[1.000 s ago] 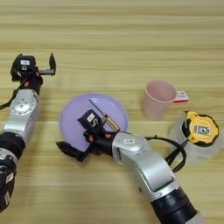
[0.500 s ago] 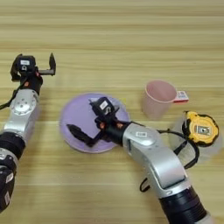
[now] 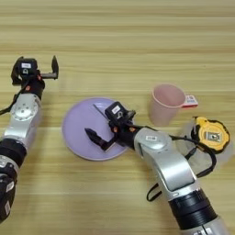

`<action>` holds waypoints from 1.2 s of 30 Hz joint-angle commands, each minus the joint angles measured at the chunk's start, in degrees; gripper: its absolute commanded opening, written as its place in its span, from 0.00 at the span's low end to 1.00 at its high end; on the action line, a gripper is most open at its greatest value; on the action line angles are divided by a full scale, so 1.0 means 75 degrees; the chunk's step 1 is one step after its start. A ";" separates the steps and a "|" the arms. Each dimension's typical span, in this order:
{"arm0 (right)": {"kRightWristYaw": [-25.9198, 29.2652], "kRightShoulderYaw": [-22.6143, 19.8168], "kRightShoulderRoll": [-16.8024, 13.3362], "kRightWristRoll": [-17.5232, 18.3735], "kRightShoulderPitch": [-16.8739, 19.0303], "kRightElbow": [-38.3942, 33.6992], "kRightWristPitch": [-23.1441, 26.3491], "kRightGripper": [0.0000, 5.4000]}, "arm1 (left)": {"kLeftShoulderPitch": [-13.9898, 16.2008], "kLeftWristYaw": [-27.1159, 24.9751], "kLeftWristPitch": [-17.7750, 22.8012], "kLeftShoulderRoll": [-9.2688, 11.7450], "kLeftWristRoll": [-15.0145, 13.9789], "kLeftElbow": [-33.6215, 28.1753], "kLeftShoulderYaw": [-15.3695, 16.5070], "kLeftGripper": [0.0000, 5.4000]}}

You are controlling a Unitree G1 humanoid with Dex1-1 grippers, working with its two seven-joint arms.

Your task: Move the objects on the table

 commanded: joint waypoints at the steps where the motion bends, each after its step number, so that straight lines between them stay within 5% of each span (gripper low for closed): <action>1: 0.0025 0.0008 -0.0055 -0.0146 -0.0099 0.0214 -0.0064 0.99 | 0.0026 0.0003 0.0104 0.0001 0.0084 -0.0060 -0.0046 1.00; 11: -0.0066 -0.0021 -0.0007 -0.0534 -0.0284 0.0957 -0.0474 0.99 | 0.0031 0.0004 0.0106 -0.0003 0.0084 -0.0076 -0.0049 1.00; 26: -0.0020 -0.0083 0.0128 -0.0520 -0.0330 0.1346 -0.0092 0.99 | 0.0040 0.0016 0.0109 -0.0010 0.0088 -0.0096 -0.0056 1.00; 36: 0.0114 0.0061 0.0067 -0.0635 -0.0265 0.1305 -0.0082 0.78 | 0.0039 0.0020 0.0114 -0.0011 0.0087 -0.0111 -0.0055 1.00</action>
